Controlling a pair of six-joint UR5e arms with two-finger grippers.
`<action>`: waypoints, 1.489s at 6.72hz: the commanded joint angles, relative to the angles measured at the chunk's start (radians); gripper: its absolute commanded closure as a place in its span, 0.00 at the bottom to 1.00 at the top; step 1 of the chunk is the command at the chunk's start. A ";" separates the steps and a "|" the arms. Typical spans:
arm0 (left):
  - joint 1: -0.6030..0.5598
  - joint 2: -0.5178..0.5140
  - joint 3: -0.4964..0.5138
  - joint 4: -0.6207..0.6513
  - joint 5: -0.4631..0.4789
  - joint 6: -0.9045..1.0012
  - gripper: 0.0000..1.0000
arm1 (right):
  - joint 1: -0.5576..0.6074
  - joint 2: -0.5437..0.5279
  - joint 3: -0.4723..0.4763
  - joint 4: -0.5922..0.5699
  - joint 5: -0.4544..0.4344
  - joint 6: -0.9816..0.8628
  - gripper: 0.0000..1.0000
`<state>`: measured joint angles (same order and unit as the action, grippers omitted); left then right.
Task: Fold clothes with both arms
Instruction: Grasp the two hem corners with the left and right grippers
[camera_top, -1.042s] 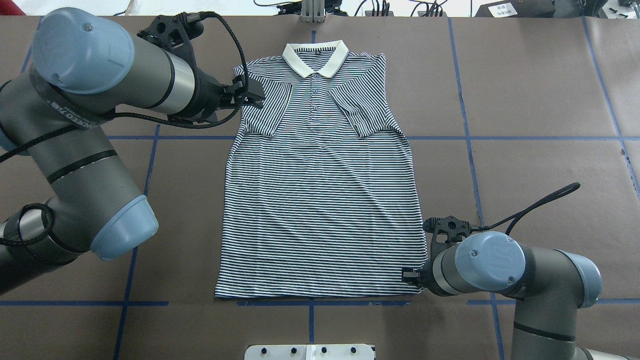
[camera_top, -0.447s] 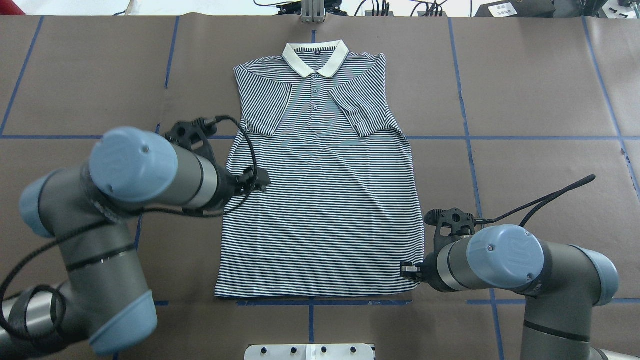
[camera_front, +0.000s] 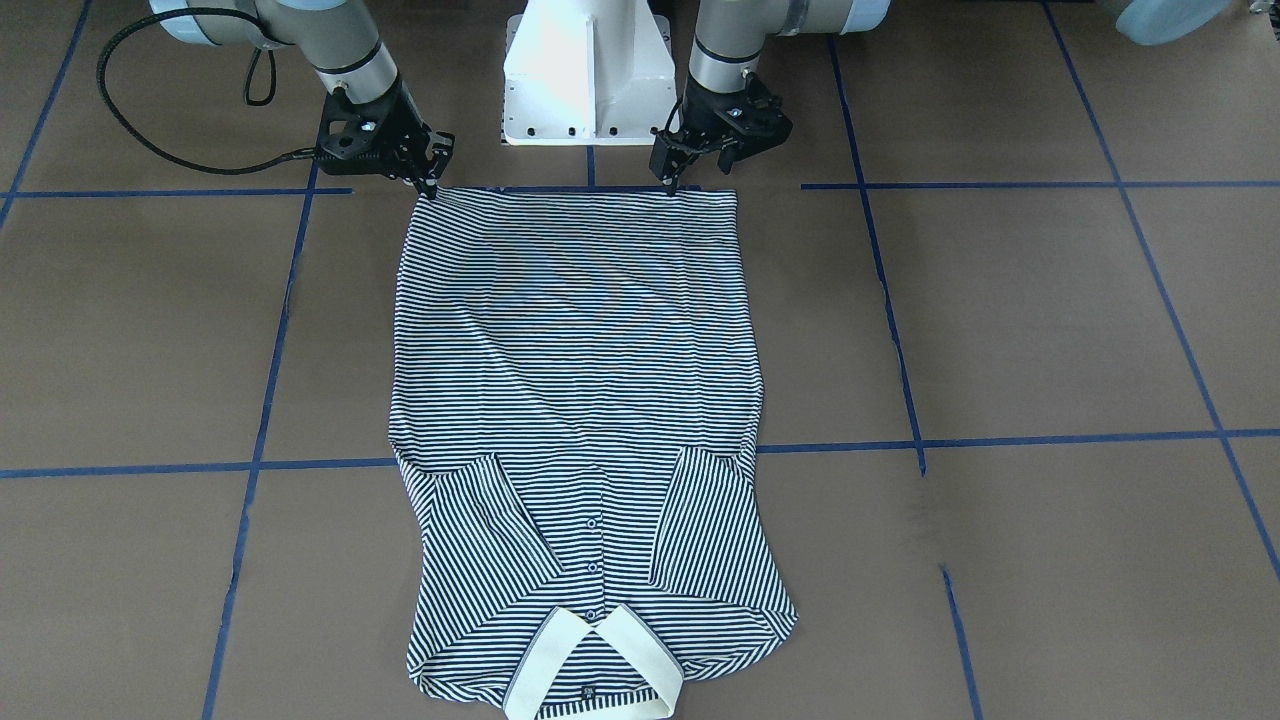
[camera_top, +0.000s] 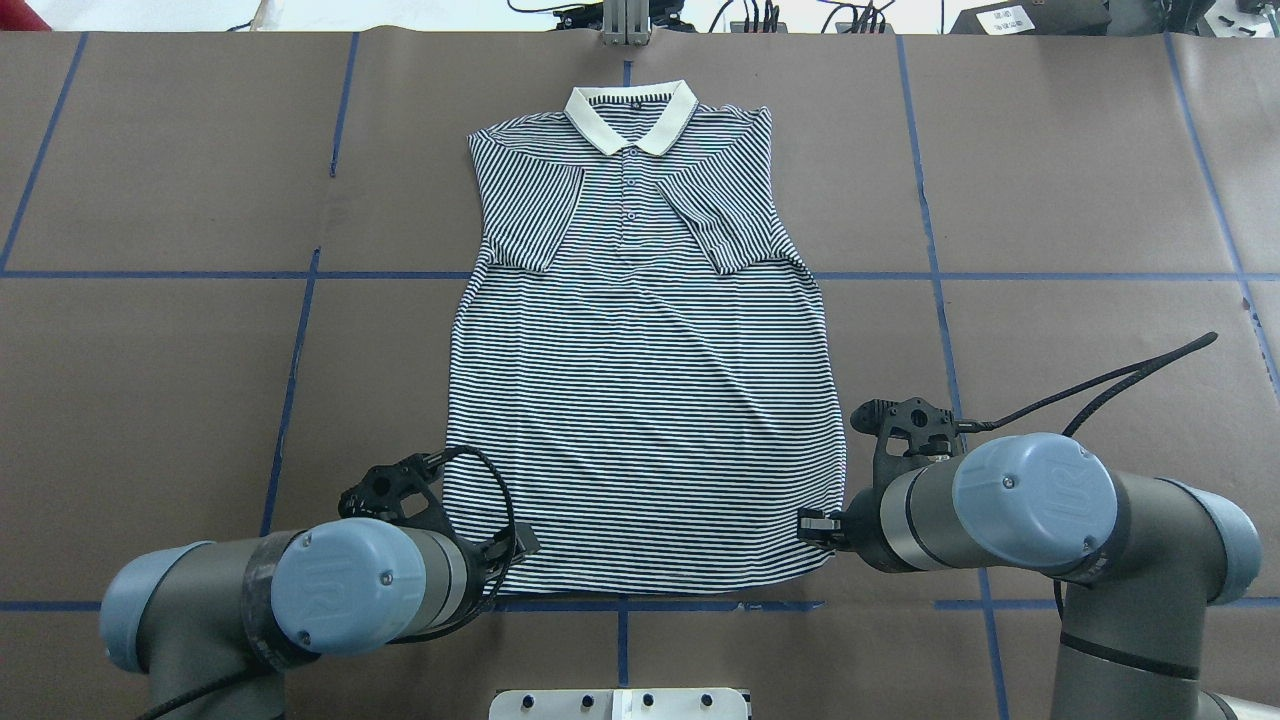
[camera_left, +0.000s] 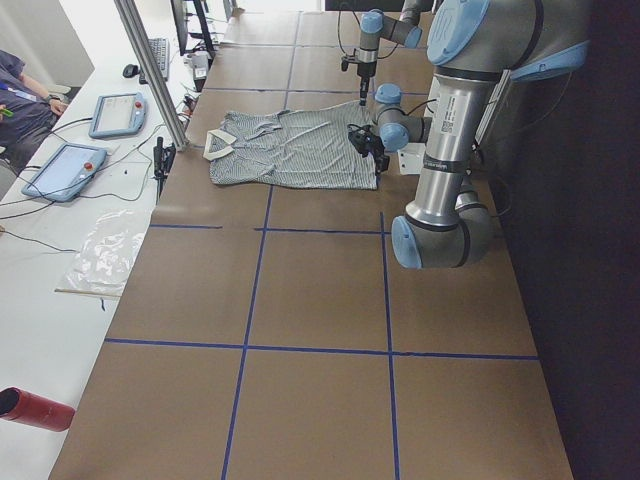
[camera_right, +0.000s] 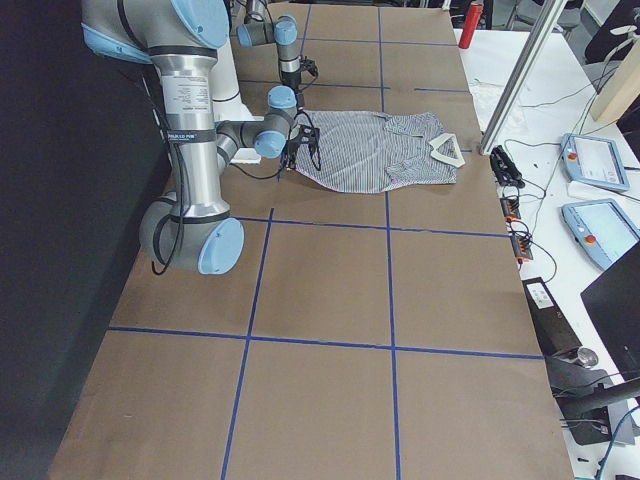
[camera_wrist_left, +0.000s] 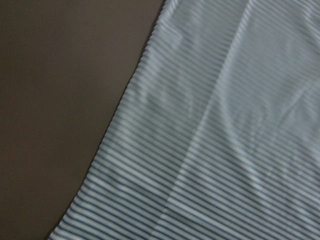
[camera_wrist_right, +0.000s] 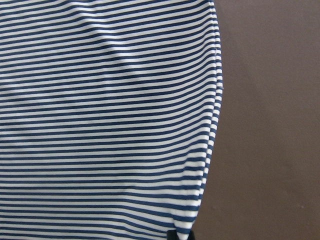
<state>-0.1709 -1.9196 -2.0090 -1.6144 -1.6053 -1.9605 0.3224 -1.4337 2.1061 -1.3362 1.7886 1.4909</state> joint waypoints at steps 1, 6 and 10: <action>0.024 0.043 0.010 0.007 0.019 -0.014 0.02 | 0.003 0.004 0.002 0.005 0.000 -0.001 1.00; 0.007 0.053 0.032 0.005 0.021 -0.004 0.08 | 0.009 0.006 0.003 0.005 0.000 -0.001 1.00; 0.007 0.045 0.033 0.004 0.019 -0.020 0.86 | 0.010 0.006 0.005 0.005 0.000 -0.001 1.00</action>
<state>-0.1637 -1.8725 -1.9753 -1.6105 -1.5871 -1.9772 0.3319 -1.4281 2.1107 -1.3315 1.7886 1.4895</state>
